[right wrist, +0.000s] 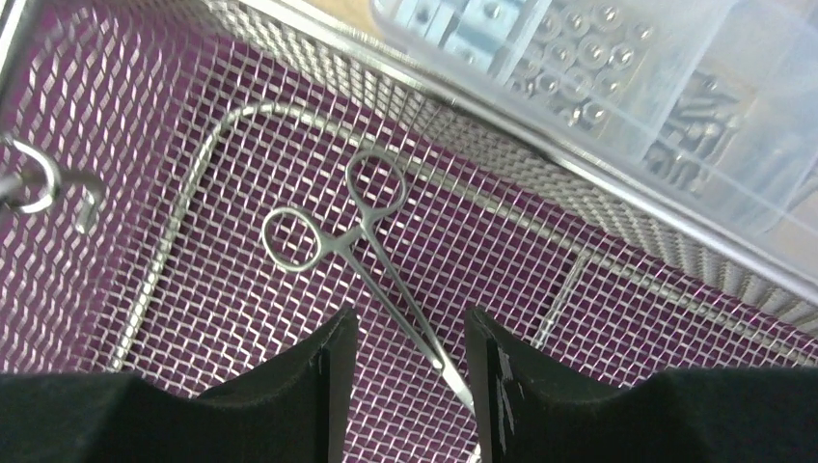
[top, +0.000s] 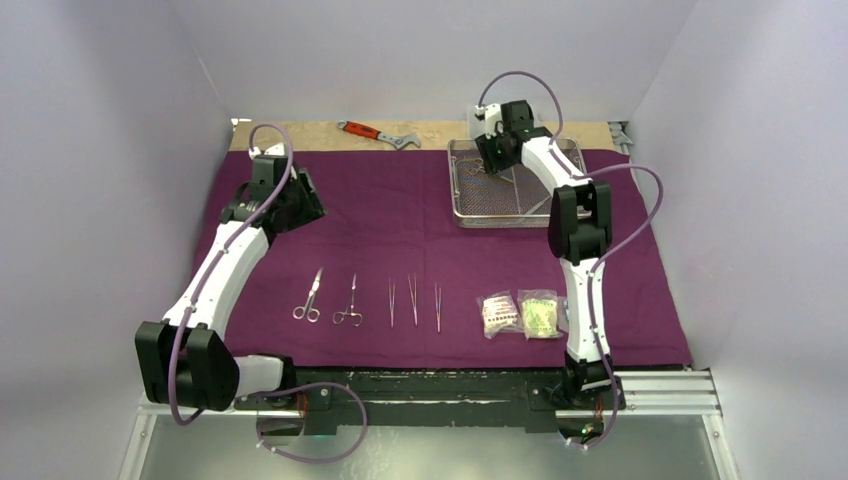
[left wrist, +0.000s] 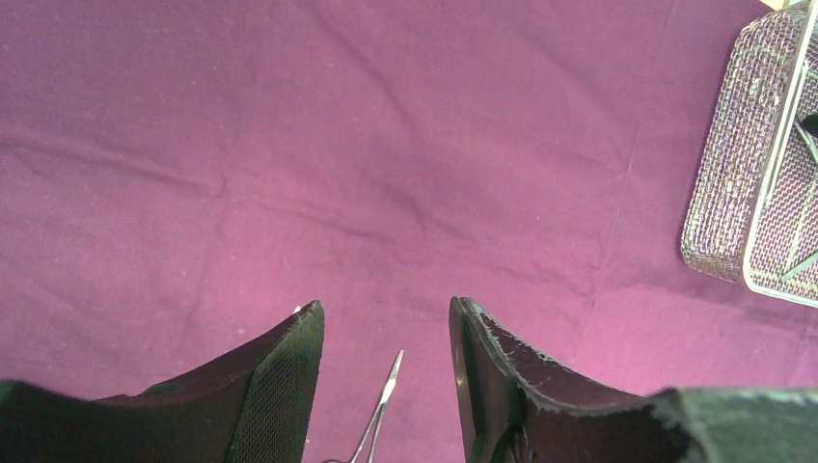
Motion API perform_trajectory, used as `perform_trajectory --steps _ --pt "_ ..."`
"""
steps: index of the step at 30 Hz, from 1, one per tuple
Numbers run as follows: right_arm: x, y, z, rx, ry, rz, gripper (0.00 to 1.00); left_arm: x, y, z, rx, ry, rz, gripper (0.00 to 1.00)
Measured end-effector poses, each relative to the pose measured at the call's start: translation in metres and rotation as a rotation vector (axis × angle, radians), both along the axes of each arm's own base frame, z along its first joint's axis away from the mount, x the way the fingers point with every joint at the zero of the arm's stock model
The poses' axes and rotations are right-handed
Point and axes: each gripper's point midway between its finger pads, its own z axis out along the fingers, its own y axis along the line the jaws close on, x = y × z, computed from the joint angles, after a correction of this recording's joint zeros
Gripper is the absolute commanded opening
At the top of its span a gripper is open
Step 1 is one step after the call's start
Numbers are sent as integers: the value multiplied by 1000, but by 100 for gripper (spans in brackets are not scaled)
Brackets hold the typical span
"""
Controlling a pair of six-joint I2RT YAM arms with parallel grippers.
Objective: Open and lay out the surgical kit
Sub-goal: Pick up the medical item from the container.
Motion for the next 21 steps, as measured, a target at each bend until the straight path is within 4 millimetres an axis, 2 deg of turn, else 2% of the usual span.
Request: perform_trajectory --steps 7,12,15,19,21 --pt "-22 -7 -22 -21 93 52 46 0 0 -2 1 6 -1 49" --pt "-23 -10 -24 2 105 64 42 0 0 -2 2 7 -1 49" --pt "-25 -8 -24 11 109 70 31 1 0 -2 3 6 -2 49" --pt "-24 -5 -25 12 96 76 12 0 0 -2 8 6 -6 49" --pt "-26 -5 -25 10 95 75 7 0 1 -2 10 6 -9 49"
